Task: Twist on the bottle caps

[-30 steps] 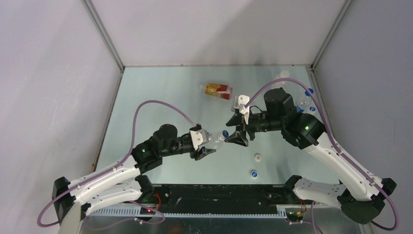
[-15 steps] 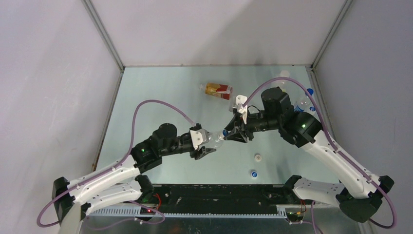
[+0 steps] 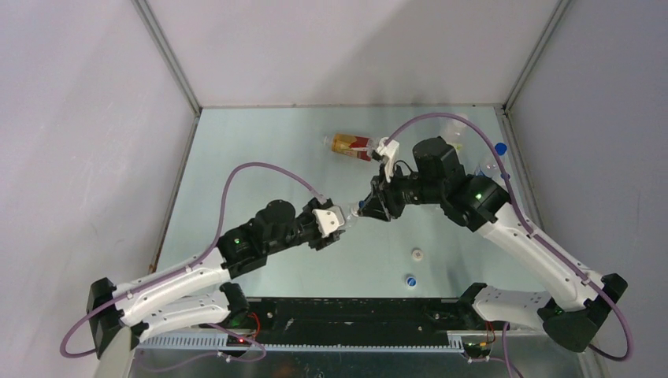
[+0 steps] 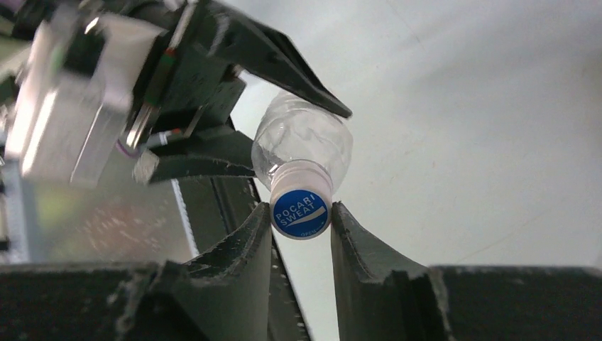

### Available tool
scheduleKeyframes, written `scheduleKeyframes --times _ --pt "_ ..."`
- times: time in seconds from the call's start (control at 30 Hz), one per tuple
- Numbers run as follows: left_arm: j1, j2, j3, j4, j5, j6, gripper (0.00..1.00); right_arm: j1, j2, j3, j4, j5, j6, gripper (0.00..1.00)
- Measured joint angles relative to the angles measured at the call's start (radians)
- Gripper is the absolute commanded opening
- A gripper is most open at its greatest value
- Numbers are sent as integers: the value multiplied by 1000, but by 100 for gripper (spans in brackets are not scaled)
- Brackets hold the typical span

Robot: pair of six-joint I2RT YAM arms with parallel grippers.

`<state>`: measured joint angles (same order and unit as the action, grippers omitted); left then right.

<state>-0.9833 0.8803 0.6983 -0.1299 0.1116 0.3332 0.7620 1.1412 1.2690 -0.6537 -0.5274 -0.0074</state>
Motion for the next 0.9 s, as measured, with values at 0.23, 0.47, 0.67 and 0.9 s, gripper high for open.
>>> scheduleKeyframes --times 0.23,0.47,0.67,0.9 --pt "-94 27 -3 25 -280 100 0 0 31 0 -3 163 451 4" --pt "-141 45 -25 106 -424 157 0 3 24 0 -3 263 689 20" --pt "-154 39 -37 176 -420 153 0 2 -26 -3 4 278 684 55" --pt "-141 35 -48 190 -388 117 0 -18 -73 -4 21 257 586 72"
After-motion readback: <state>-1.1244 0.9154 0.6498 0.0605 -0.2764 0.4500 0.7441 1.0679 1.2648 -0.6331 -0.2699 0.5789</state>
